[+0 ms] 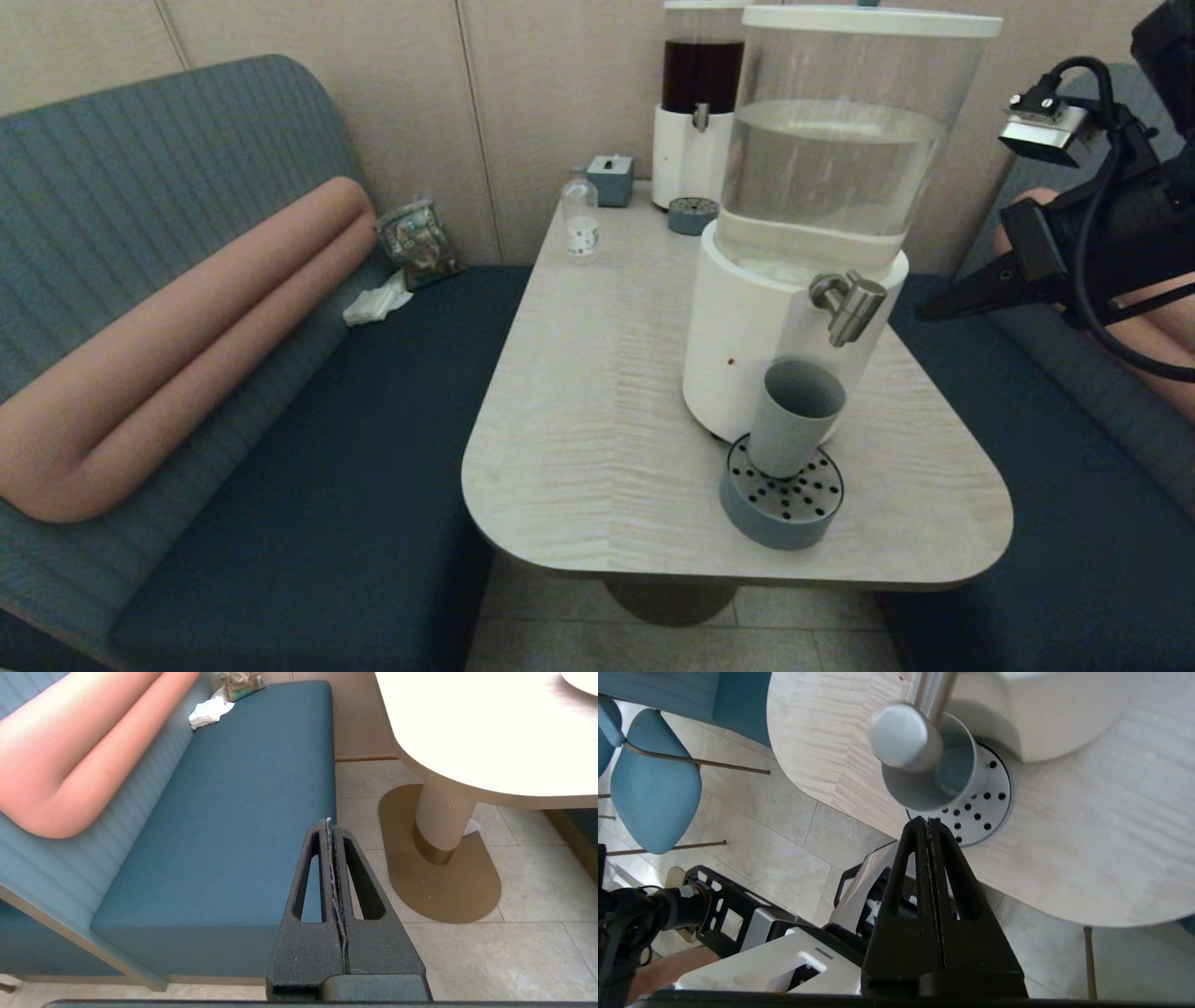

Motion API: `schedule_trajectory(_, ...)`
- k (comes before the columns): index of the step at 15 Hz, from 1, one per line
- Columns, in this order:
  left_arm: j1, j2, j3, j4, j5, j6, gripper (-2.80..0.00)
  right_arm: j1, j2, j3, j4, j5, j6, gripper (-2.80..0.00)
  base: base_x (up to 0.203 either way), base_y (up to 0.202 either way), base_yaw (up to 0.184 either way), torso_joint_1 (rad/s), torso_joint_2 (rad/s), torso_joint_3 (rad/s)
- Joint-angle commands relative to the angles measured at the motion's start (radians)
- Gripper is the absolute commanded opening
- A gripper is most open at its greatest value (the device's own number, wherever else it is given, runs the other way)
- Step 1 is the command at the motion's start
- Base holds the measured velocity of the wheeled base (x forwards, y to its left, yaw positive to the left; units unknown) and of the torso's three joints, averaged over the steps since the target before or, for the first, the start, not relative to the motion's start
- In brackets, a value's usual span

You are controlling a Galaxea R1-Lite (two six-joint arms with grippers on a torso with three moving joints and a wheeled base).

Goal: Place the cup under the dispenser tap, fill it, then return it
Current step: Turn on the faucet

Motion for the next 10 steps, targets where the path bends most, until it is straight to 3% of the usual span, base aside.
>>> schedule_trajectory(1,0.0,0.0,0.0,0.0,0.0,0.0,-2.8,0.009,0.001,0.005,-0.003,-0.002,0.001,-2.8,0.0,0.0,0.0,0.0,0.0,0.0)
schedule_trajectory(10,0.0,0.0,0.0,0.0,0.001,0.001,-2.8,0.019,-0.013,0.019,-0.068,-0.022,-0.007,-2.8,0.0,0.0,0.0,0.0,0.0,0.0)
